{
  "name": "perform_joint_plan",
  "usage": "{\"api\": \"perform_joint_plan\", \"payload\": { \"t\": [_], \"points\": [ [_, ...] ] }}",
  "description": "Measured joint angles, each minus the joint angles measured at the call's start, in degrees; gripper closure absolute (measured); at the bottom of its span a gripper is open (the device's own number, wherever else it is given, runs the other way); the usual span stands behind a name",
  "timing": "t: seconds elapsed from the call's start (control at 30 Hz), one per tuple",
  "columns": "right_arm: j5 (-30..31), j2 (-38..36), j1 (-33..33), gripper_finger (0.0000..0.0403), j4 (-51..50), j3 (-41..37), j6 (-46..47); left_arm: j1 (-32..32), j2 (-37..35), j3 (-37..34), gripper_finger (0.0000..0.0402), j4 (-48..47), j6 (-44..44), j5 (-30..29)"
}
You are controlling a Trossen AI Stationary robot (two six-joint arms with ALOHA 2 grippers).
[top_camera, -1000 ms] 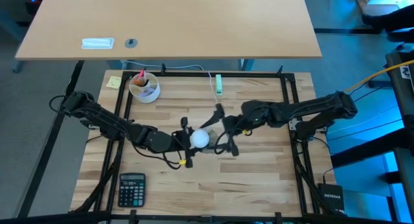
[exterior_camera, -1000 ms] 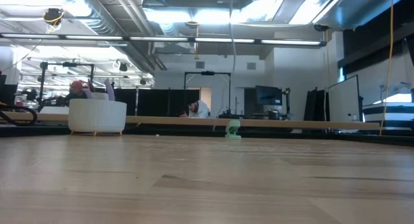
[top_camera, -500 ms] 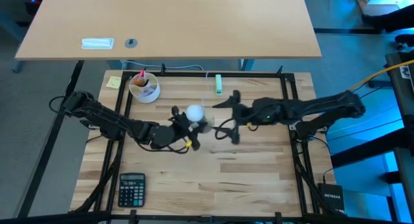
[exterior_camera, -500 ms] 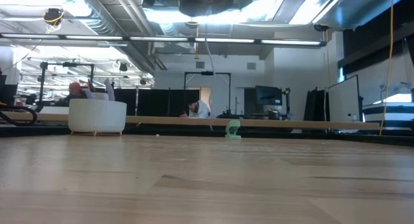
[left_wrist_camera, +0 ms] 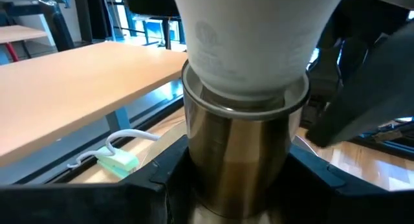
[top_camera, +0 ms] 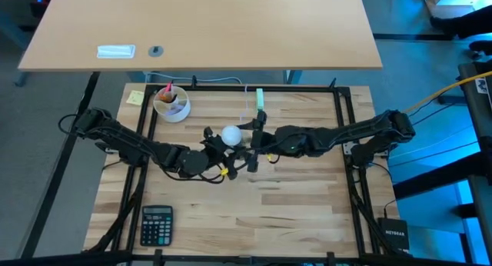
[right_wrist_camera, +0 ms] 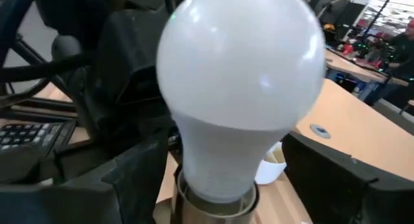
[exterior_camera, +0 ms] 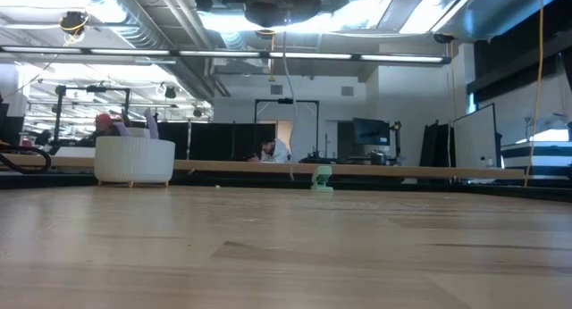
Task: Screw lightbulb
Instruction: Remove the lightbulb from the lamp socket
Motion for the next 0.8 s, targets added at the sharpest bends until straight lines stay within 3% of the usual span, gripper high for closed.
{"api": "perform_joint_plan", "payload": {
  "t": [0.17,0.37,0.53,0.63,0.8],
  "points": [
    [-0.02,-0.06,-0.04,0.0130,0.32,0.21,-0.03,-0.37,0.00,0.00,0.0231,0.03,0.82,0.11],
    [-4.60,-0.47,0.00,0.0243,0.56,0.21,0.18,-0.93,-0.10,0.09,0.0231,0.14,3.84,0.02],
    [-9.74,-0.77,0.04,0.0244,-2.69,0.21,2.83,-1.18,-0.13,0.03,0.0231,-1.55,5.71,3.65],
    [-18.00,-0.98,-0.02,0.0244,-4.15,0.21,4.60,-1.21,-0.18,-0.02,0.0231,-1.91,7.92,9.65],
    [-36.38,-0.97,-0.02,0.0244,-4.76,0.18,5.69,-2.39,-0.06,0.00,0.0231,-1.55,14.27,24.81]
  ]
}}
